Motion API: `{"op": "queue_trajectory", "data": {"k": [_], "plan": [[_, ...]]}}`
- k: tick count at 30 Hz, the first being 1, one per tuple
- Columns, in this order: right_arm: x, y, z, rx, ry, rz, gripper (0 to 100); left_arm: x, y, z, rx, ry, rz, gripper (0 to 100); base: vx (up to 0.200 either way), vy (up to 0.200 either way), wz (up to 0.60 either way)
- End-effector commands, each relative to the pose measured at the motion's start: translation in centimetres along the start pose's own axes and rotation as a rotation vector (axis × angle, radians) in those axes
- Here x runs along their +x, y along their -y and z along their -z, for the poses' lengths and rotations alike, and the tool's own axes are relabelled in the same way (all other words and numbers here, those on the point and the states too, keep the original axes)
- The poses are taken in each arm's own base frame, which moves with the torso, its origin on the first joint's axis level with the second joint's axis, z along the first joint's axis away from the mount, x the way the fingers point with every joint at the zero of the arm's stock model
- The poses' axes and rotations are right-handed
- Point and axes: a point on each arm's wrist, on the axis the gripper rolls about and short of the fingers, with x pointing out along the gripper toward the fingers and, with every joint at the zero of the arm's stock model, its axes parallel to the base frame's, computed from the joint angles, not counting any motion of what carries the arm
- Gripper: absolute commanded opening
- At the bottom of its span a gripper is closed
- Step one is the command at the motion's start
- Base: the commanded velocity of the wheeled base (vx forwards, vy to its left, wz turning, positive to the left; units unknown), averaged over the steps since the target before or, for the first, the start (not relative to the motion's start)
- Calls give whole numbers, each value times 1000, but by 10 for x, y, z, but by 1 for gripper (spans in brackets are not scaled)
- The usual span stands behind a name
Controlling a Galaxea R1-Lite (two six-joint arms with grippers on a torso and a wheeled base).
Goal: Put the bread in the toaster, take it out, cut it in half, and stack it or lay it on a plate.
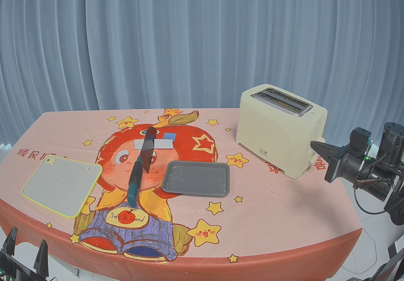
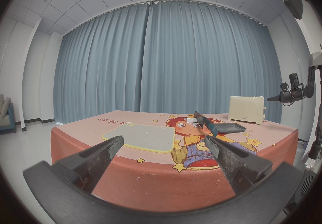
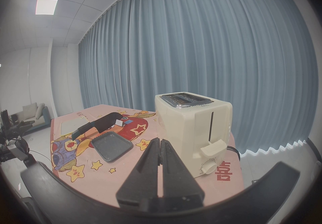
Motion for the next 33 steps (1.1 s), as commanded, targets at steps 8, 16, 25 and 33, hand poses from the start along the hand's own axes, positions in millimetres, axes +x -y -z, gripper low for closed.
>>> {"op": "queue_trajectory", "data": {"k": [8,16,25,33], "plan": [[0,0,1,0,-3,0,0,1,0,5,1,-17,-1,100,0,0,0],[0,0,1,0,-3,0,0,1,0,5,1,-17,-1,100,0,0,0],[0,0,2,0,-6,-1,0,1,0,5,1,-17,-1,100,0,0,0],[0,-1,2,0,-8,-4,0,1,0,5,1,-17,-1,100,0,0,0]]}}
